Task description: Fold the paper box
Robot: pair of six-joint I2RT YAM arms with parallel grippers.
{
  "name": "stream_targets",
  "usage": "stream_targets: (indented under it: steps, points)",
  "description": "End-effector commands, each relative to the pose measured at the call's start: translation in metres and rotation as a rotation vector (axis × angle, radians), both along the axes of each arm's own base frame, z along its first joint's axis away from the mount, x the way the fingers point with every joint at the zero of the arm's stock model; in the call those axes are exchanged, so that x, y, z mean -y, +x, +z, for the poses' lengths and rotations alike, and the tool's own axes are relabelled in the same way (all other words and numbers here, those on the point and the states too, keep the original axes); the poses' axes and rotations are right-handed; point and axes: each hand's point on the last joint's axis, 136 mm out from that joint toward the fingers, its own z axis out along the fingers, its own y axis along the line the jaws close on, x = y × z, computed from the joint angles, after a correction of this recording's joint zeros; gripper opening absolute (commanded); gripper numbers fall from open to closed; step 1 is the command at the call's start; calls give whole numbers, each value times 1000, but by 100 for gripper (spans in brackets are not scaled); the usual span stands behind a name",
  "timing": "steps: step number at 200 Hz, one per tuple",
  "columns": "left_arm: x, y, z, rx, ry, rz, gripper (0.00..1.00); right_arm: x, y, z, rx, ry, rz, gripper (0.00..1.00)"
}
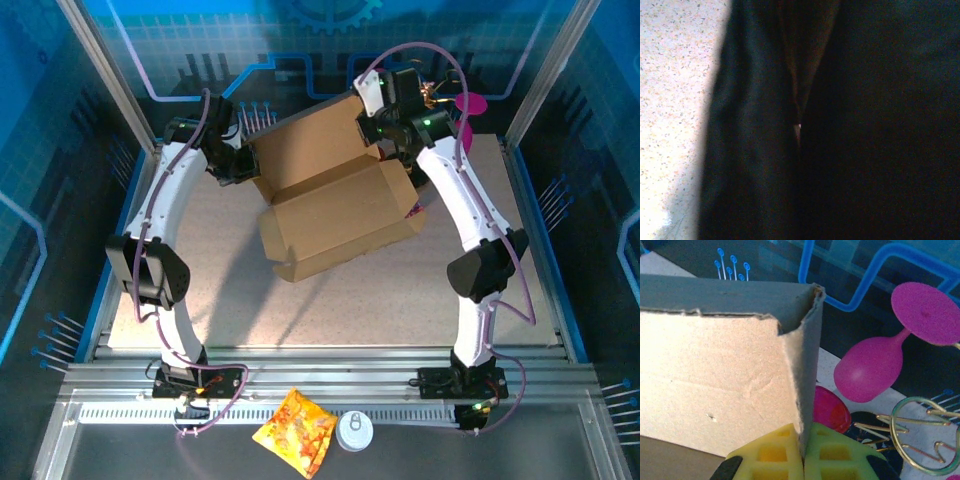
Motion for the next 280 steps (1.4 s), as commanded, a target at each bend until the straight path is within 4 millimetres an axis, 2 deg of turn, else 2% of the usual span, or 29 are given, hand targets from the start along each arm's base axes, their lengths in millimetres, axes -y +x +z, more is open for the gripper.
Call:
stream_targets:
  steps: [1,31,46,77,121,152,179,224,280]
  points:
    - [4,-2,23,48,-36,-16,0,8,0,3,23,-77,-60,0]
    - [4,-3,24,45,-37,-13,0,9,0,0,30,-105,-75,0]
    - [5,-4,25,48,-39,-17,0,6,-1,-2,23,-99,-63,11]
    - [5,-6,28,54,-35,-20,0,7,3,-6,9,-82,-58,20]
    - [4,-8,28,51,-32,-20,0,9,7,-16,-18,-75,-57,20]
    - [4,-7,29,53,-31,-17,0,13,11,-24,-29,-91,-77,25]
    - [4,-6,27,49,-34,-17,0,15,13,-25,-29,-93,-89,23]
    - [1,-5,26,41,-22,-2,0,24,15,-24,-9,-150,-146,0]
    - [-8,-6,20,10,48,91,0,47,12,-16,65,-335,-336,0]
